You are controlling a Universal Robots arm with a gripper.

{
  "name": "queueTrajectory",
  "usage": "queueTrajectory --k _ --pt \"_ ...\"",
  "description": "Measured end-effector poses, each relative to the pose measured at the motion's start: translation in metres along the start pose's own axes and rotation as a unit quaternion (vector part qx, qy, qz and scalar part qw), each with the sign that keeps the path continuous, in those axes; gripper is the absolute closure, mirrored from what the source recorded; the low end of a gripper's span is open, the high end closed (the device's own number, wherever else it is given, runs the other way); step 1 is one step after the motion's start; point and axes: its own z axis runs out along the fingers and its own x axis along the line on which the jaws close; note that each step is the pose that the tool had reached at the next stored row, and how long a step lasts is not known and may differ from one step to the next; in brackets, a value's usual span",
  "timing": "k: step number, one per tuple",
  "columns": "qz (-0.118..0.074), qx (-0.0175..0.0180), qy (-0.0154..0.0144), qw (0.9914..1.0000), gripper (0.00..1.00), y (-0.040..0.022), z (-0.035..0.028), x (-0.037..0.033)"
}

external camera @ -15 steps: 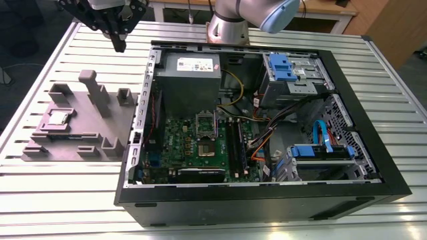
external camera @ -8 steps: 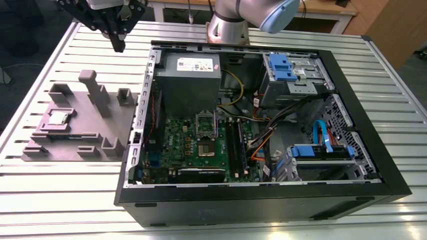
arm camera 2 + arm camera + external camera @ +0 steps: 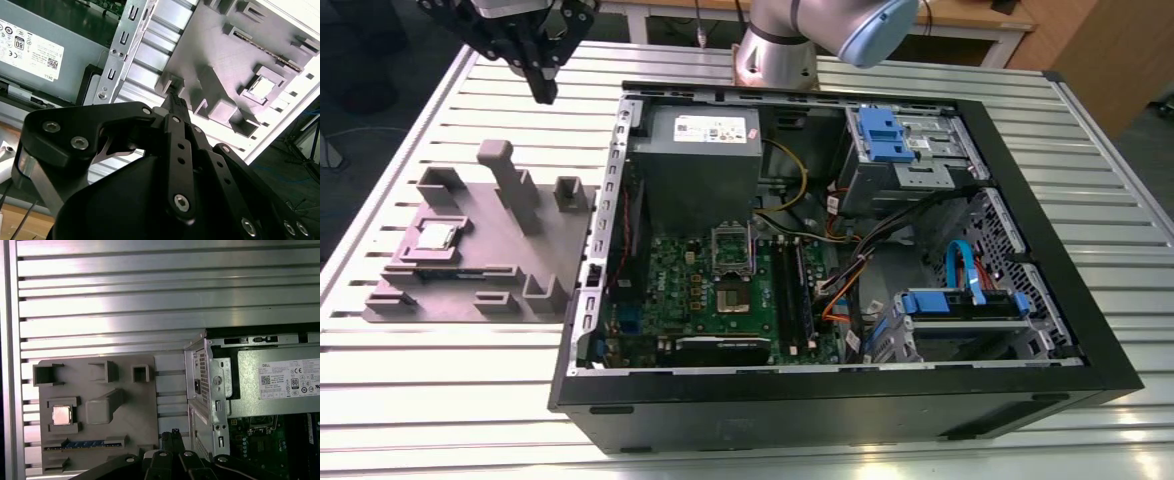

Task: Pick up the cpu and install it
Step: 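Reach for the cpu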

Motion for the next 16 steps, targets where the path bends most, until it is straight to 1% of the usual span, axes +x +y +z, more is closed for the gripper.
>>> queueTrajectory --k 8,16 --pt "0.0 0.0 0.0 1.0 0.9 -0.0003 0.0 0.0045" --pt "0.0 0.0 0.0001 1.0 0.9 -0.0005 0.0 0.0068"
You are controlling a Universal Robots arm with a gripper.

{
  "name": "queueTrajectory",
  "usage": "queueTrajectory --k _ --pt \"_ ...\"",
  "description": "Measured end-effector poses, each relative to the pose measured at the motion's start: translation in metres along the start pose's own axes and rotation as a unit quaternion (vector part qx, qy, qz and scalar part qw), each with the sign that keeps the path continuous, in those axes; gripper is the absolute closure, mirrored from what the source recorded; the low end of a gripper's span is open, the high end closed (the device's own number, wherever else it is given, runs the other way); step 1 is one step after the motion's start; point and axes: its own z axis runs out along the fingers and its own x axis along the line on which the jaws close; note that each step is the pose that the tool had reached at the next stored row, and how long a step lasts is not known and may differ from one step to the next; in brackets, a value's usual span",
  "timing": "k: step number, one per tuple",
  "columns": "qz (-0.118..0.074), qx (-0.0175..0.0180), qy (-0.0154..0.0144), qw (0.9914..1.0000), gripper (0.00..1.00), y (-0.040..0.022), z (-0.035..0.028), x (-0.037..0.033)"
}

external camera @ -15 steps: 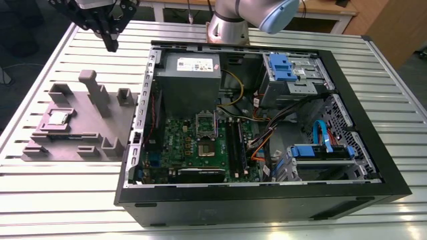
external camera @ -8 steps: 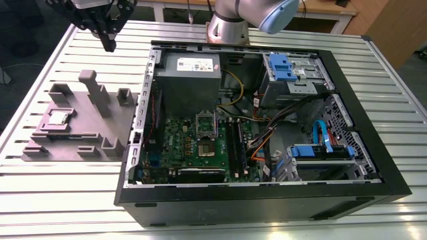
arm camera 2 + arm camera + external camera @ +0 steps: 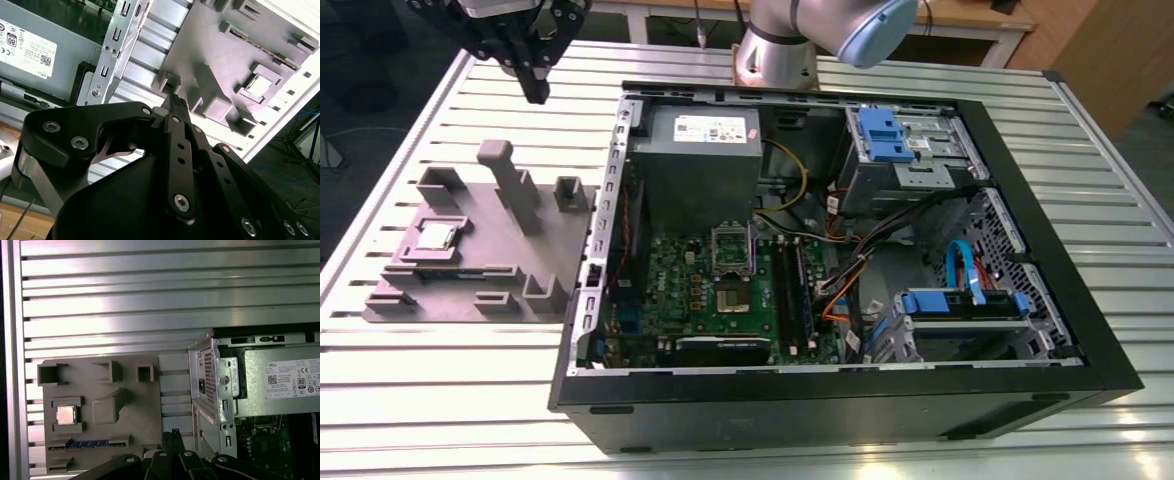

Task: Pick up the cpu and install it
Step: 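Reach for the cpu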

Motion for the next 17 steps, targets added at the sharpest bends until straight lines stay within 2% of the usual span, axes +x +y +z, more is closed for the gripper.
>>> queueTrajectory --k 10,12,17 --pt "0.0 0.0 0.0003 1.0 0.9 -0.0001 0.0002 0.0013" --pt "0.0 -0.0002 0.0004 1.0 0.9 -0.0003 0.0001 0.0039" --pt "0.0 -0.0002 0.0004 1.0 0.9 -0.0004 0.0001 0.0051"
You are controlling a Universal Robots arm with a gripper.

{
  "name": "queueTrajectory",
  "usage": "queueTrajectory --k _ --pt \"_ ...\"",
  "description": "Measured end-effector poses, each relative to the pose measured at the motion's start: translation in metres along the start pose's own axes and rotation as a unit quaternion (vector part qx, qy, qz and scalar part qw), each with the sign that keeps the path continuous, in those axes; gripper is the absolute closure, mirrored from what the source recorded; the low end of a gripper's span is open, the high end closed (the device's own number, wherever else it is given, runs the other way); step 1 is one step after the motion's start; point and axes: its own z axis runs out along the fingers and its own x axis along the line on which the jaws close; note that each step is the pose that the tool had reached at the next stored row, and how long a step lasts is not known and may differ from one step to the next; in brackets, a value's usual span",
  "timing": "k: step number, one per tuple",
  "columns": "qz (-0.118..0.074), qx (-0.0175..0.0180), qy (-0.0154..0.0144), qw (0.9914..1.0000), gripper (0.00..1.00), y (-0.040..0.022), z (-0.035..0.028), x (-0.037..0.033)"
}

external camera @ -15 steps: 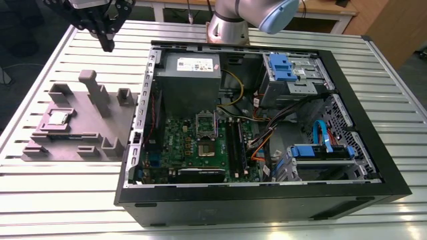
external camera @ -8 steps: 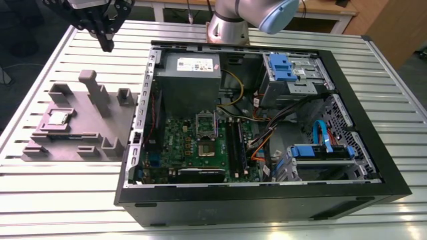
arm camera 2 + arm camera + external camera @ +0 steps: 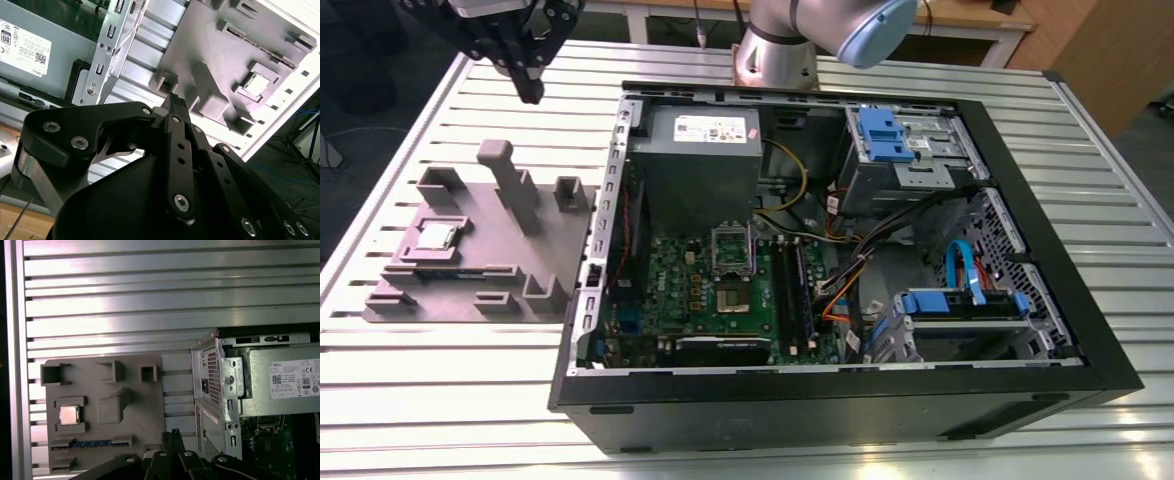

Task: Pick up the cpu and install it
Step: 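Reach for the cpu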

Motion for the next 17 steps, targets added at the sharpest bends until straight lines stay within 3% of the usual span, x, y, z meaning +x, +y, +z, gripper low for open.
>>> queueTrajectory --k 17 --pt "0.0 0.0 0.0 1.0 0.9 -0.0004 -0.0001 0.0048"
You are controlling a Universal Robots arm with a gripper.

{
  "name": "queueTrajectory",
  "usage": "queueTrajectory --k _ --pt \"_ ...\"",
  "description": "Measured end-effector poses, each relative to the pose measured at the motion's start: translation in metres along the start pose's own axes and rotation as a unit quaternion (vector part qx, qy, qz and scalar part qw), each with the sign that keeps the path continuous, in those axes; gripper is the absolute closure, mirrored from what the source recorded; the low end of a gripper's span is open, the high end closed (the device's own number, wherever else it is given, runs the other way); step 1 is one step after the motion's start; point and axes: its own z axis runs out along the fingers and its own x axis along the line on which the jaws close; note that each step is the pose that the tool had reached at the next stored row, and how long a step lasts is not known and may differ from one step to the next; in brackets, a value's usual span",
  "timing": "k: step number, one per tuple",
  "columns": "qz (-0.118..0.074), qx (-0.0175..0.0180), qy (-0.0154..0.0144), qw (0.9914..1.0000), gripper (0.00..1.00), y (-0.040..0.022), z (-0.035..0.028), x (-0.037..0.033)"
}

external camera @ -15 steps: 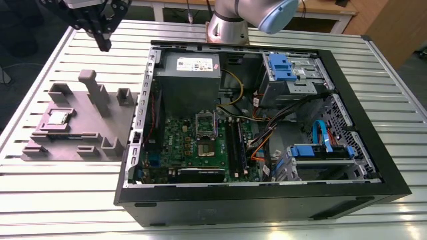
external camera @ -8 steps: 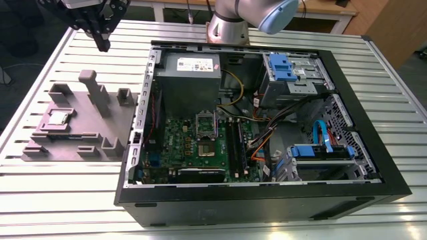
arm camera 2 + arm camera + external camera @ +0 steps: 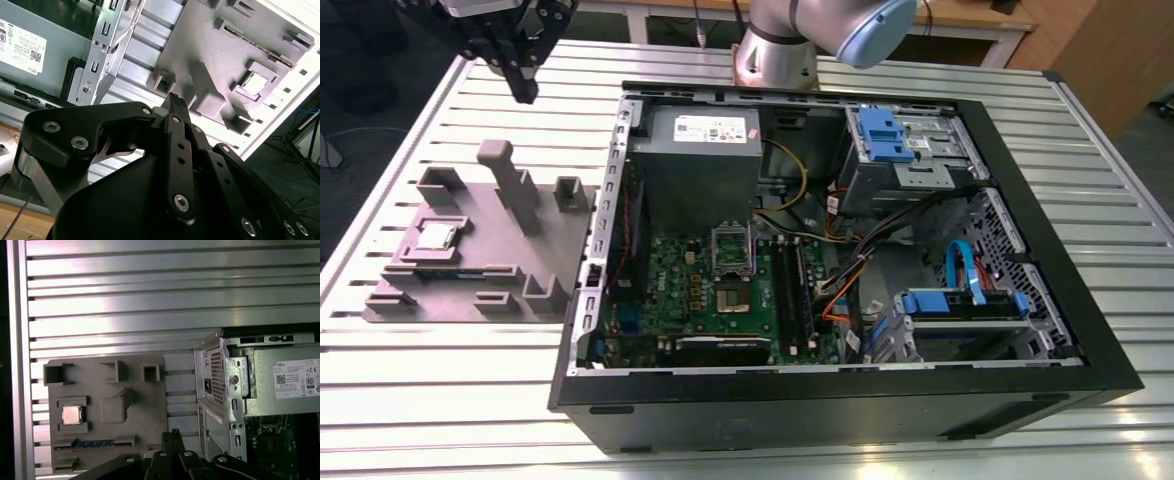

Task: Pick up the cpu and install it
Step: 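Reach for the cpu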

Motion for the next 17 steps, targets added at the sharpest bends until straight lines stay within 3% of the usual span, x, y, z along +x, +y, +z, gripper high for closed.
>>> queueTrajectory --k 9,17 --pt "0.0 0.0 0.0 1.0 0.9 -0.0002 -0.0001 0.0026" --pt "0.0 -0.0002 0.0 1.0 0.9 -0.0007 -0.0003 0.0098"
